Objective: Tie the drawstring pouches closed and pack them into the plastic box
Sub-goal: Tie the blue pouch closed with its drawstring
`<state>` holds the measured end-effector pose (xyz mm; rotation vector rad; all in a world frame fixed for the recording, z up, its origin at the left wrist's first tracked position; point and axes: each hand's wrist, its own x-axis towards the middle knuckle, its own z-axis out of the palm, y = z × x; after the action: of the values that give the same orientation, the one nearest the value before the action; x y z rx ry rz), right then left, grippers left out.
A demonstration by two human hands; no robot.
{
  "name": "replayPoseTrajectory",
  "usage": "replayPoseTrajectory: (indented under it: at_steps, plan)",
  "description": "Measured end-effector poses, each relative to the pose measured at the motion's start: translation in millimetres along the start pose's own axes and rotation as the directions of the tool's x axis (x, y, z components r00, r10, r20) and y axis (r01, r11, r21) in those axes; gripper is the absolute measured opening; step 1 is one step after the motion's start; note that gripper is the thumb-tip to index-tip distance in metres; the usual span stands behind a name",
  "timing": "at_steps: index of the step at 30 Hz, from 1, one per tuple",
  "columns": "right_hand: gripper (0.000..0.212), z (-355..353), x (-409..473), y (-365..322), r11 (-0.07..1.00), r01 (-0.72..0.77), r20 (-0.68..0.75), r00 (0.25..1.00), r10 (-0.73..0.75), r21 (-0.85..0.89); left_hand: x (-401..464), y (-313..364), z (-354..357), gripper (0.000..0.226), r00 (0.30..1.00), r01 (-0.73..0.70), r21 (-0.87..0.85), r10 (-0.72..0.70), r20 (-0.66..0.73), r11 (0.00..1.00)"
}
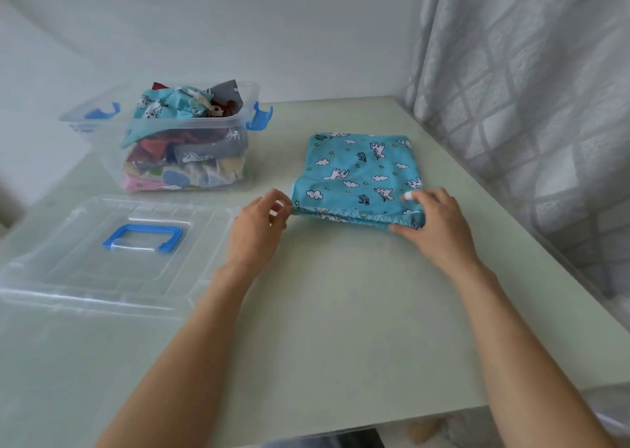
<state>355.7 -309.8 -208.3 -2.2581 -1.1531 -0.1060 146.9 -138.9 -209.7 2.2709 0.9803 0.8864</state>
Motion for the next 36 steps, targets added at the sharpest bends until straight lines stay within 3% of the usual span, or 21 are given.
replayPoseTrajectory:
  at_steps: [4,6,8,11,14,15,18,20,24,27,28,29,31,32,34,36]
  plan:
    - [0.055,-9,-3,5,0.994,-0.113,-0.081,0.99,0.112,-0.009,0,-2,3,0.01,0.995,0.102,-0.042,-0.101,0.01,0.994]
    - [0.054,-15,-4,7,0.99,-0.127,0.024,0.992,0.126,0.066,1,-6,1,0.013,0.986,0.169,-0.118,-0.168,0.02,0.979]
    - [0.048,-20,-6,8,0.983,-0.11,0.198,0.977,0.079,0.147,1,-6,-1,0.018,0.969,0.243,-0.317,-0.241,0.047,0.917]
    - [0.029,-27,-7,4,0.923,-0.133,0.321,0.947,0.011,0.361,1,0,-7,0.018,0.938,0.329,-0.662,-0.314,0.147,0.673]
    - [0.002,-32,-2,3,0.74,-0.13,0.21,0.978,-0.016,0.66,6,1,-11,0.012,0.899,0.378,-0.835,-0.375,0.227,0.4]
    - [0.004,-33,0,5,0.666,-0.118,0.157,0.988,0.002,0.736,8,2,-12,0.01,0.889,0.379,-0.864,-0.391,0.24,0.33]
    - [0.005,-35,6,16,0.487,-0.117,0.03,0.983,0.183,0.865,13,4,-16,0.009,0.866,0.329,-0.94,-0.425,0.263,0.089]
    - [0.01,-32,8,26,0.401,-0.12,-0.036,0.932,0.361,0.908,16,1,-22,0.009,0.855,0.225,-0.971,-0.463,0.234,-0.076]
    - [0.018,-25,13,22,0.388,-0.145,-0.026,0.915,0.403,0.91,14,2,-27,0.012,0.914,0.154,-0.988,-0.38,0.14,0.005]
    - [0.012,-27,13,-1,0.024,-0.107,0.097,0.962,0.257,0.994,7,16,-24,0.015,0.948,0.073,-0.996,-0.313,0.054,0.05]
    - [0.011,-28,12,-7,-0.044,-0.127,0.133,0.968,0.213,0.991,6,18,-23,0.015,0.951,0.071,-0.997,-0.302,0.059,0.029]
    - [0.014,-27,10,-10,-0.026,-0.163,0.165,0.968,0.19,0.986,5,20,-22,0.014,0.952,0.097,-0.995,-0.291,0.099,-0.023]
    - [0.017,-22,6,-14,0.206,-0.214,0.182,0.97,0.164,0.955,4,20,-21,0.013,0.935,0.197,-0.98,-0.298,0.191,-0.011]
    - [0.017,-19,4,-15,0.379,-0.209,0.167,0.976,0.142,0.901,3,19,-20,0.013,0.929,0.243,-0.962,-0.314,0.195,0.122]
    - [0.012,-13,1,-16,0.71,-0.138,0.104,0.99,0.091,0.691,-1,17,-16,0.017,0.954,0.262,-0.79,-0.273,0.125,0.554]
    - [0.005,-11,1,-15,0.9,-0.015,-0.021,0.999,0.027,0.435,-3,14,-11,0.018,0.99,0.139,-0.489,-0.14,0.035,0.861]
